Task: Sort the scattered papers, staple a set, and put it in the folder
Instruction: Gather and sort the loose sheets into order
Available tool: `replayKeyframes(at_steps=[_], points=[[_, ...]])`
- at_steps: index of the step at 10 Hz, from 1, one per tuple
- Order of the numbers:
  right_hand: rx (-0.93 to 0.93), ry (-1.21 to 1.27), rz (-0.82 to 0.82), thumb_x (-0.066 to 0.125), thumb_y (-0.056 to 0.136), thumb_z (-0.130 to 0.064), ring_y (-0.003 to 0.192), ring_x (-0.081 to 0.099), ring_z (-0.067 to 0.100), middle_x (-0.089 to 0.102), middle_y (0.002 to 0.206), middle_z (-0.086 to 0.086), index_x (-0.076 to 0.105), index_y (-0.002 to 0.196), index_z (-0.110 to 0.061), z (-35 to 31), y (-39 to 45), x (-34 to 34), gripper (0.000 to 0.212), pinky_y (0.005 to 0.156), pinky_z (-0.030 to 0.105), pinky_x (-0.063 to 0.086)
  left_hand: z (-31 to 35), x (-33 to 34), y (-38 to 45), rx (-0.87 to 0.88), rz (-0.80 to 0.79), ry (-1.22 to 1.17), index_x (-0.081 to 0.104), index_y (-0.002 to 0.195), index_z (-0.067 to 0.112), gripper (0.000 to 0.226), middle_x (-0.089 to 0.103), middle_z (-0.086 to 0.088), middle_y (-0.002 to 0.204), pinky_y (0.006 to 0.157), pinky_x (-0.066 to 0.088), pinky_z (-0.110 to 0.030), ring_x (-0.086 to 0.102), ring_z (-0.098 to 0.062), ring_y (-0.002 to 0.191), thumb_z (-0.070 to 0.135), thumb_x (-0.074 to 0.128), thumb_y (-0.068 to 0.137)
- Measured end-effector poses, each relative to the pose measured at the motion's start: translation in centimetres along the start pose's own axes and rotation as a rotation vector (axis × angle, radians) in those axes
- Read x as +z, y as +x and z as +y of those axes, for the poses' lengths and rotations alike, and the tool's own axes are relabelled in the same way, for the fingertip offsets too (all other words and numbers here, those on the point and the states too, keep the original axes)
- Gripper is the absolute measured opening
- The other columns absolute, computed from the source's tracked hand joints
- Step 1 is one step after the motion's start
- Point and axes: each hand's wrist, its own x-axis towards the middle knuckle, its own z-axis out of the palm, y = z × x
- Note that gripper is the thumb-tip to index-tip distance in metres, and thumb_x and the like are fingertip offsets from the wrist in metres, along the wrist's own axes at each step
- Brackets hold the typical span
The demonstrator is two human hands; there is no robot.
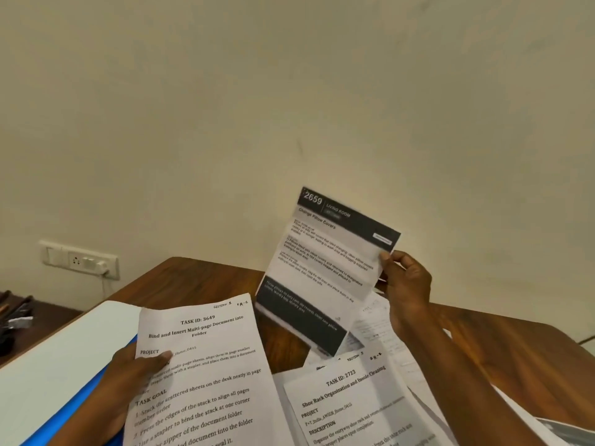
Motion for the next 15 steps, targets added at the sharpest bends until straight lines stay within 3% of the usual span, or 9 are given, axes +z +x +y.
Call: replayKeyframes(at_steps=[2,3,4,6,7,10,12,13,15], points=[[-0.045,0.067,0.021,0.063,0.103,-0.028,0.088,0.079,0.026,0.081,0.099,0.004,0.065,0.091,-0.019,-4.5,-2.2,-3.4,0.014,0.084,0.056,0.064,0.5,0.0,0.0,-0.018,0.025,-0.050,0.067,0.117,0.001,0.024,0.076,-0.027,0.099,0.088,0.057,-0.058,0.071,-0.048,0.088,0.004,0.070,0.094],[-0.012,0.103,-0.047,0.064,0.103,-0.027,0.080,0.075,0.029,0.080,0.089,0.005,0.065,0.091,-0.018,-5.9,-3.8,-5.3,0.015,0.082,0.053,0.062,1.0,0.3,-0.6,0.009,-0.002,-0.089,0.066,0.120,0.001,0.026,0.076,-0.027,0.102,0.080,0.058,-0.053,0.071,-0.049,0.089,0.004,0.070,0.094],[0.017,0.129,-0.120,0.062,0.103,-0.022,0.071,0.066,0.024,0.074,0.081,0.006,0.064,0.091,-0.014,-6.5,-5.5,-7.2,0.015,0.072,0.040,0.057,1.8,0.7,-1.6,0.056,-0.014,-0.142,0.066,0.121,0.003,0.028,0.074,-0.027,0.106,0.084,0.057,-0.055,0.071,-0.047,0.089,0.003,0.070,0.093],[0.139,0.272,-0.257,0.063,0.100,-0.012,0.066,0.070,0.020,0.074,0.082,0.009,0.066,0.092,-0.011,-6.4,-8.3,-11.3,0.009,0.064,0.034,0.063,3.0,2.4,-4.1,0.187,-0.069,-0.179,0.062,0.115,-0.002,0.025,0.063,-0.036,0.123,0.091,0.048,-0.048,0.066,-0.033,0.085,0.010,0.069,0.094],[0.211,0.284,-0.260,0.063,0.098,-0.010,0.065,0.069,0.021,0.074,0.082,0.010,0.068,0.092,-0.010,-5.2,-9.3,-13.1,0.008,0.062,0.035,0.062,4.0,3.7,-5.9,0.237,-0.089,-0.116,0.059,0.117,-0.001,0.021,0.066,-0.026,0.110,0.079,0.055,-0.047,0.066,-0.036,0.092,0.006,0.065,0.098],[0.291,-0.102,-0.128,0.064,0.102,-0.022,0.089,0.075,0.028,0.080,0.103,0.010,0.073,0.104,-0.016,4.4,-11.8,-15.8,0.011,0.069,0.038,0.058,1.4,7.1,-9.5,0.186,-0.180,-0.057,0.061,0.116,-0.001,0.022,0.067,-0.031,0.119,0.097,0.053,-0.059,0.066,-0.042,0.101,0.006,0.067,0.096],[0.370,-0.067,-0.134,0.072,0.096,-0.010,0.088,0.080,0.030,0.082,0.100,0.005,0.072,0.113,-0.018,7.2,-12.3,-16.1,0.019,0.079,0.048,0.065,-0.7,9.2,-10.2,0.093,-0.233,-0.026,0.064,0.123,0.005,0.028,0.080,-0.010,0.083,0.063,0.058,-0.038,0.077,-0.024,0.068,0.004,0.067,0.095],[0.379,-0.104,-0.225,0.085,0.084,-0.007,0.091,0.079,0.031,0.081,0.102,0.006,0.072,0.115,-0.015,7.6,-12.4,-16.2,0.035,0.086,0.053,0.064,-0.6,10.1,-10.1,0.042,-0.243,0.002,0.056,0.133,-0.009,0.032,0.075,-0.004,0.061,0.052,0.056,-0.028,0.072,-0.012,0.052,-0.003,0.054,0.101],[0.403,-0.072,-0.240,0.073,0.092,0.000,0.098,0.078,0.031,0.080,0.107,0.010,0.074,0.113,-0.011,8.5,-12.0,-16.3,0.024,0.090,0.052,0.062,-1.3,11.0,-10.5,0.090,-0.252,0.007,0.065,0.110,0.005,0.017,0.079,-0.006,0.072,0.059,0.057,-0.036,0.074,-0.023,0.063,0.004,0.070,0.094]])
